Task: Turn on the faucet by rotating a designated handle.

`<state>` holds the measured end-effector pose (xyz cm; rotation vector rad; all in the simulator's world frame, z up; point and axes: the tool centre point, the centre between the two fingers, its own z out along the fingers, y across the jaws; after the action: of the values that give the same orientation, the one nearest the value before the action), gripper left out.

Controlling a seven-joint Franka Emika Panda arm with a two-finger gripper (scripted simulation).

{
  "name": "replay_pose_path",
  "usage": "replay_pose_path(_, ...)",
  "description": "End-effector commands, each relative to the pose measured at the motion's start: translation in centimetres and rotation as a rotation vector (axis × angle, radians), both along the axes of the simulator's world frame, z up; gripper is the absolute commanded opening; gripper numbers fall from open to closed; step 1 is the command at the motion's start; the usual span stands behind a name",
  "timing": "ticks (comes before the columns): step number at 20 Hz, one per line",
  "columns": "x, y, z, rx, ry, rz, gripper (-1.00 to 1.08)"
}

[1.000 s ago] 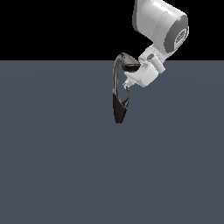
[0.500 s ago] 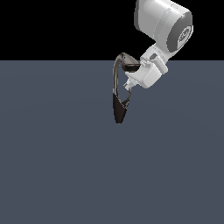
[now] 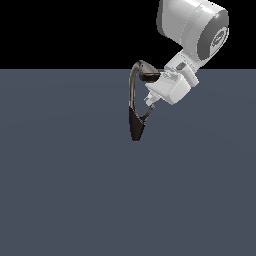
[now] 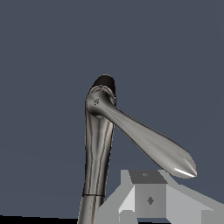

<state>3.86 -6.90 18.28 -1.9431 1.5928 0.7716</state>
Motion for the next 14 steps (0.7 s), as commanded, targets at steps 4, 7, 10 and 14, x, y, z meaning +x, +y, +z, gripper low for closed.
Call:
replay_pose_path(4,-1.3,-2.8,-2.7,0.0,0.015,-0.007,-1.0)
replay_pose_path(7,-2.1,-4.4,-4.3,0.0,0.023,-0.01,-1.0)
replay_pose_path(10,-0.8,-2.5,-2.3,0.007,-0.006,0.016,-1.0)
replay_pose_path(14,-0.4,-3.6,-3.6,0.005,0.001,0.01,-1.0)
